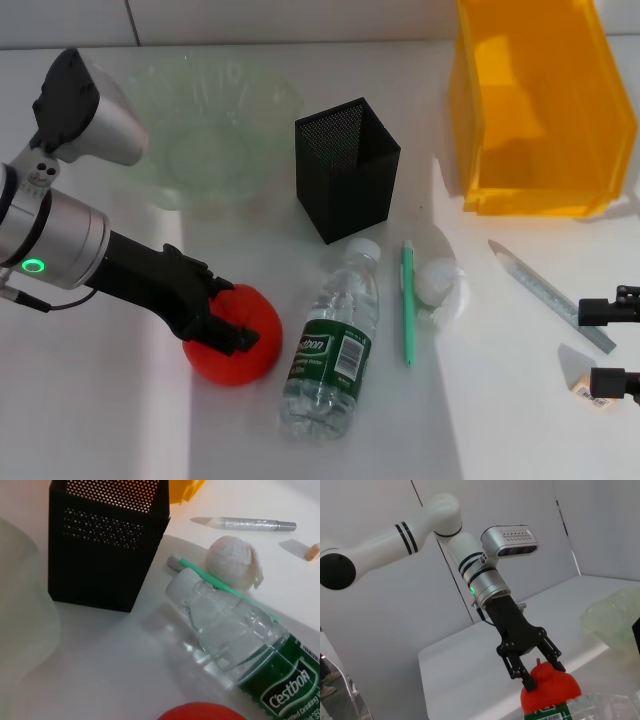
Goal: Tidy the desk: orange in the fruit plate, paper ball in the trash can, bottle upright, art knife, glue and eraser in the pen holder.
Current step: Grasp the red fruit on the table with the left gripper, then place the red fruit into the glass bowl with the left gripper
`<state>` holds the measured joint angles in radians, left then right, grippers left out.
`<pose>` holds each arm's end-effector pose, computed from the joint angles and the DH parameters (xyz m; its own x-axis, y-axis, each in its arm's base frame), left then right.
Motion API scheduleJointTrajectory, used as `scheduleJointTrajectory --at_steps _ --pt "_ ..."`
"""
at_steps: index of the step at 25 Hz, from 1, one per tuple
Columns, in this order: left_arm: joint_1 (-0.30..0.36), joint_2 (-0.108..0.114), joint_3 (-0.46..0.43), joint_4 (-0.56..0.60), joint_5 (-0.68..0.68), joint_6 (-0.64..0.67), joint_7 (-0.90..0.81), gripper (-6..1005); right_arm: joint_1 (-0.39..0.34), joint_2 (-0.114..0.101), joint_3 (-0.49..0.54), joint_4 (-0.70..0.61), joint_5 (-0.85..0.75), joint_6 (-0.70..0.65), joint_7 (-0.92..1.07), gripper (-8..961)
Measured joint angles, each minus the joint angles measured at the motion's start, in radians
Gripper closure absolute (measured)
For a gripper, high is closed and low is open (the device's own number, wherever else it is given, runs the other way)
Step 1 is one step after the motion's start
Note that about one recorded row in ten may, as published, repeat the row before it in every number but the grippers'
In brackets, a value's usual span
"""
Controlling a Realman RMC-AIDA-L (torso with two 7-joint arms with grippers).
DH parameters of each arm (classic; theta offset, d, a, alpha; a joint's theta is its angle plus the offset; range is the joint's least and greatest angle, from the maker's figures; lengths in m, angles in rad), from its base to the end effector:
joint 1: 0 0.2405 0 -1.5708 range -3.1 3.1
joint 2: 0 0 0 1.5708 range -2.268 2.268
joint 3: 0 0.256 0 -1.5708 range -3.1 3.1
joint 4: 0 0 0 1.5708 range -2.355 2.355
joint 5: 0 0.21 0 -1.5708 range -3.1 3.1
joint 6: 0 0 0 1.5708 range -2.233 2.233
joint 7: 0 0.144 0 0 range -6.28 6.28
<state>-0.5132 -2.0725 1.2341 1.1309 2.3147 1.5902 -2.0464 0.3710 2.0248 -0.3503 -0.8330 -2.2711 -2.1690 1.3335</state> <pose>-0.2238 0.3244 -0.0129 0.8627 0.4924 -0.1154 0.4827 -0.8698 -0.1023 0.3022 0.2254 0.0742 0.7681 -0.3828 -0.5133 -0.4097 -0.9099 0.0655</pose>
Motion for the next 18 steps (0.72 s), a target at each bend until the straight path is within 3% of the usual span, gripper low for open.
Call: scheduleJointTrajectory --at_steps 2,7,13,18 --pt "0.001 0.001 -0.001 0.001 0.0 0.008 -0.002 165 -0.001 0.0 0.001 0.0 0.0 0.001 0.0 200" --pt "0.001 0.004 -0.013 0.003 0.0 0.023 -0.002 296 -0.002 0.0 0.001 0.0 -0.001 0.003 -0.004 200" --pt "-0.001 0.005 -0.02 -0.001 0.0 0.035 0.002 467 -0.002 0.0 0.002 0.001 -0.002 0.013 -0.006 200" --pt "-0.002 0.006 -0.07 0.004 -0.004 0.053 0.007 674 -0.001 0.0 0.002 0.003 -0.002 0.017 -0.009 200"
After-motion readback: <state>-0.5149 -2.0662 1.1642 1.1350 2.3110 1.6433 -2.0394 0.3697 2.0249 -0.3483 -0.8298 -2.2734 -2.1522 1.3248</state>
